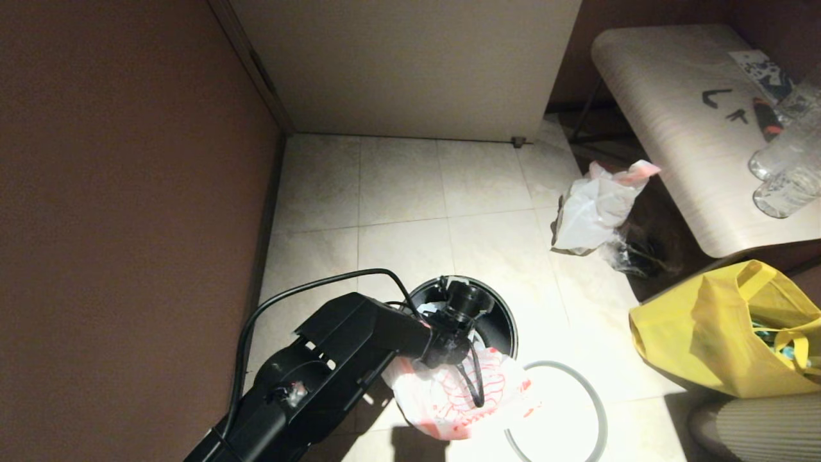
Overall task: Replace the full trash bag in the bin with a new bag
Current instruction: Put the new garbage bag on the trash can
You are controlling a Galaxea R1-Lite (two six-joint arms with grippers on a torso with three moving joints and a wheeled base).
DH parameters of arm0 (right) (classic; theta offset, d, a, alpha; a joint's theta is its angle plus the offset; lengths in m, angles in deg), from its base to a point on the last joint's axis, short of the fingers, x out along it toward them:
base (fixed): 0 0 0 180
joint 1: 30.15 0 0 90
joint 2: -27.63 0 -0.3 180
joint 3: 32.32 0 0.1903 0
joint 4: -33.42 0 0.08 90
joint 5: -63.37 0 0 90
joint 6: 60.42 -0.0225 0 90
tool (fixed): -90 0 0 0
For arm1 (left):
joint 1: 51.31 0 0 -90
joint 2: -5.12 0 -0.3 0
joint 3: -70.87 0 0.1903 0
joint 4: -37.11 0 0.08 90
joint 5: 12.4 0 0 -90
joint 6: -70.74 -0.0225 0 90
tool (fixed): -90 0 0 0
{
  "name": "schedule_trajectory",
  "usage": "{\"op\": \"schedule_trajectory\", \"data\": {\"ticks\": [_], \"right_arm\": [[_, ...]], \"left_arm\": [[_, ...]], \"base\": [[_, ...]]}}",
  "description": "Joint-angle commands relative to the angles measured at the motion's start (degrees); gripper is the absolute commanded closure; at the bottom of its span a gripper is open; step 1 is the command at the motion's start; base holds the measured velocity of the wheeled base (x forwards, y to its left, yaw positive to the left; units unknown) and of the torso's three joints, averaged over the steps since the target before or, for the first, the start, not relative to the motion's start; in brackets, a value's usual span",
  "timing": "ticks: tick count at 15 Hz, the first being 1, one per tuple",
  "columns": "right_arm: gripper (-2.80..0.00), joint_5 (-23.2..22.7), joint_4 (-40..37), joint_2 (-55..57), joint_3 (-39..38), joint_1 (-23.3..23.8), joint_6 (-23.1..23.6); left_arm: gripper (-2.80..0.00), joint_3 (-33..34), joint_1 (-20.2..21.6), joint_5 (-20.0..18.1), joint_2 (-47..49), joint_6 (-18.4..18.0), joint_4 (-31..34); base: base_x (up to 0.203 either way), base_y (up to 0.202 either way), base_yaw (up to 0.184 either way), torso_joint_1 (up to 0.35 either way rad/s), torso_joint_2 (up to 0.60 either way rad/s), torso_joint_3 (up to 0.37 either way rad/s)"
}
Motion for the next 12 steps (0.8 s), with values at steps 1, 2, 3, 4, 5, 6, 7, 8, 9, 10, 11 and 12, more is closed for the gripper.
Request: {"op": "schedule_trajectory", "data": {"ticks": [1,2,3,4,5,6,7,8,9,10,11,12], "right_arm": [[0.0,-0.1,0.0,0.0,0.0,0.0,0.0],[0.0,-0.1,0.0,0.0,0.0,0.0,0.0],[0.0,-0.1,0.0,0.0,0.0,0.0,0.0],[0.0,-0.1,0.0,0.0,0.0,0.0,0.0],[0.0,-0.1,0.0,0.0,0.0,0.0,0.0],[0.0,0.0,0.0,0.0,0.0,0.0,0.0],[0.0,-0.1,0.0,0.0,0.0,0.0,0.0],[0.0,0.0,0.0,0.0,0.0,0.0,0.0],[0.0,0.0,0.0,0.0,0.0,0.0,0.0],[0.0,-0.1,0.0,0.0,0.0,0.0,0.0],[0.0,-0.1,0.0,0.0,0.0,0.0,0.0],[0.0,-0.1,0.0,0.0,0.0,0.0,0.0]], "left_arm": [[-2.8,3.0,-0.5,0.1,-6.3,0.2,0.2],[-2.8,6.3,-0.8,-0.1,-9.7,0.3,0.9],[-2.8,9.9,-1.1,-0.4,-12.9,0.6,2.4],[-2.8,13.8,-1.4,-1.4,-16.1,0.9,5.9],[-2.8,16.4,-1.6,-2.8,-18.8,2.0,12.0],[-2.8,17.6,-1.7,-3.9,-20.4,4.2,15.1],[-2.8,18.5,-1.8,-4.4,-22.3,6.3,16.4],[-2.8,20.4,-1.9,-4.7,-24.3,7.3,16.9],[-2.8,22.7,-2.1,-4.9,-26.2,7.8,17.0],[-1.42,25.7,-2.5,-4.9,-28.2,8.2,17.0],[0.0,28.9,-2.7,-5.0,-30.4,8.9,16.9],[0.0,32.2,-2.9,-5.4,-32.3,9.9,16.8]], "base": [[0.0,0.0,0.0,0.0,0.0,0.0],[0.0,0.0,0.0,0.0,0.0,0.0],[0.0,0.0,0.0,0.0,0.0,0.0],[0.0,0.0,0.0,0.0,0.0,0.0],[0.0,0.0,0.0,0.0,0.0,0.0],[0.0,0.0,0.0,0.0,0.0,0.0],[0.0,0.0,0.0,0.0,0.0,0.0],[0.0,0.0,0.0,0.0,0.0,0.0],[0.0,0.0,0.0,0.0,0.0,0.0],[0.0,0.0,0.0,0.0,0.0,0.0],[0.0,0.0,0.0,0.0,0.0,0.0],[0.0,0.0,0.0,0.0,0.0,0.0]]}}
